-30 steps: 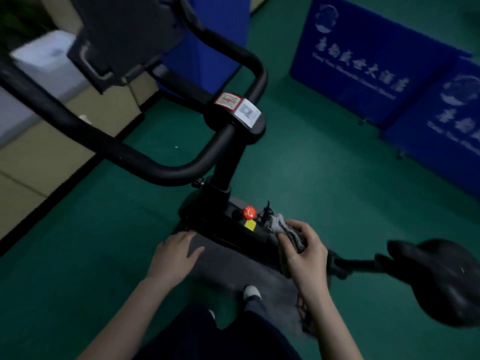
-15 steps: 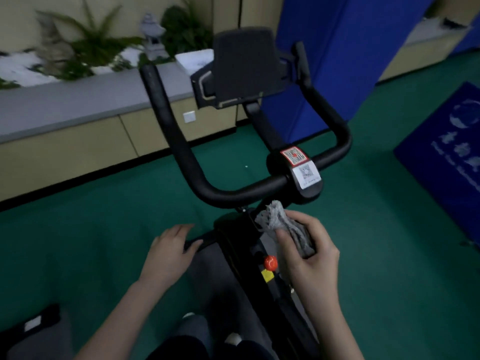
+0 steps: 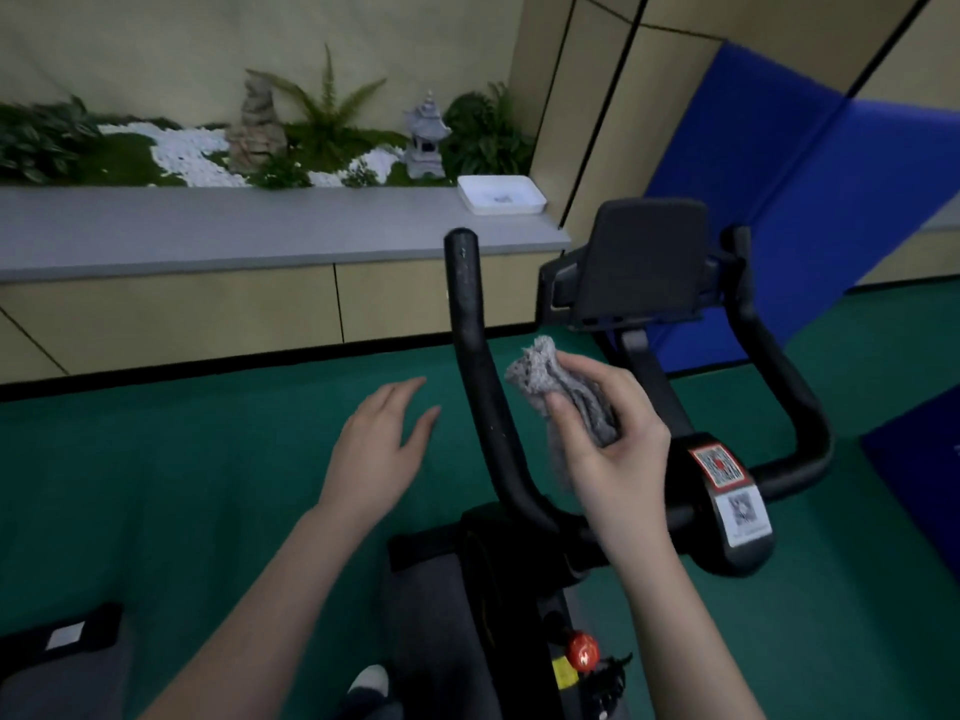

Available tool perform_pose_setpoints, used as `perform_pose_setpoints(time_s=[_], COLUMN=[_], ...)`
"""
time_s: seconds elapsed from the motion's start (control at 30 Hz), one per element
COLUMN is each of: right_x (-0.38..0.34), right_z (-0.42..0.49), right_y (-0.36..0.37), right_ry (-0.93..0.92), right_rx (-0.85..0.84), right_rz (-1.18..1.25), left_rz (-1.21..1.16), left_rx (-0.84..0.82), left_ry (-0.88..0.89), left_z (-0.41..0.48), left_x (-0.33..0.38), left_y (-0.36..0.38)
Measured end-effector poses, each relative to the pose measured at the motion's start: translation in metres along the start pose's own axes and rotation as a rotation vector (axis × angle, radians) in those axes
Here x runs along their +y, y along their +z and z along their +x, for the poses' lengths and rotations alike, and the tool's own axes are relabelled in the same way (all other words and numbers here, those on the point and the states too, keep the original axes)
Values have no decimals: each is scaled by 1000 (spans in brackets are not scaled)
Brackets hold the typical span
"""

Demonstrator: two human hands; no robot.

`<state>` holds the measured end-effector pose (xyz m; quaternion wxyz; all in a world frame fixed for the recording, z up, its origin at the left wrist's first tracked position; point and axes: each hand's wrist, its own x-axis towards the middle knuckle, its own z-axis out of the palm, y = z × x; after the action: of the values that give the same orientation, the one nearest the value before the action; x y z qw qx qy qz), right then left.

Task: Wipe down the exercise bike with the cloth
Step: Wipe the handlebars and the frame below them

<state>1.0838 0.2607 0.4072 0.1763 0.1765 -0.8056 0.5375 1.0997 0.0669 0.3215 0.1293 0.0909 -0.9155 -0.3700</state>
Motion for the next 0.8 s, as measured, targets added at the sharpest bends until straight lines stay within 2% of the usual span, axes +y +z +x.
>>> perform_pose_setpoints(time_s=[0.27, 0.43, 0.53, 0.6, 0.67, 0.73, 0.8], right_x=[-16, -23, -23, -23, -24, -26, -25], right_z=[78, 132, 162, 178, 191, 198, 198], right_y=[64, 100, 111, 114, 114, 116, 118], right_ry=[-160, -238, -243, -201, -76, 59, 164], right_rx=[9, 7, -141, -323, -456, -497, -440], right_rz=[-150, -262, -354, -414, -438, -431, -389], left_rz=[-335, -603, -714, -768, -808, -839, -877], left_rx=[100, 88, 66, 57, 52, 53, 61], left_ry=[26, -12, -37, -59, -71, -80, -93], left_z=[83, 104, 109, 111, 114, 115, 116], left_x=[18, 26, 27, 26, 24, 23, 22], left_y=[-13, -14, -12, -10, -8, -5, -2])
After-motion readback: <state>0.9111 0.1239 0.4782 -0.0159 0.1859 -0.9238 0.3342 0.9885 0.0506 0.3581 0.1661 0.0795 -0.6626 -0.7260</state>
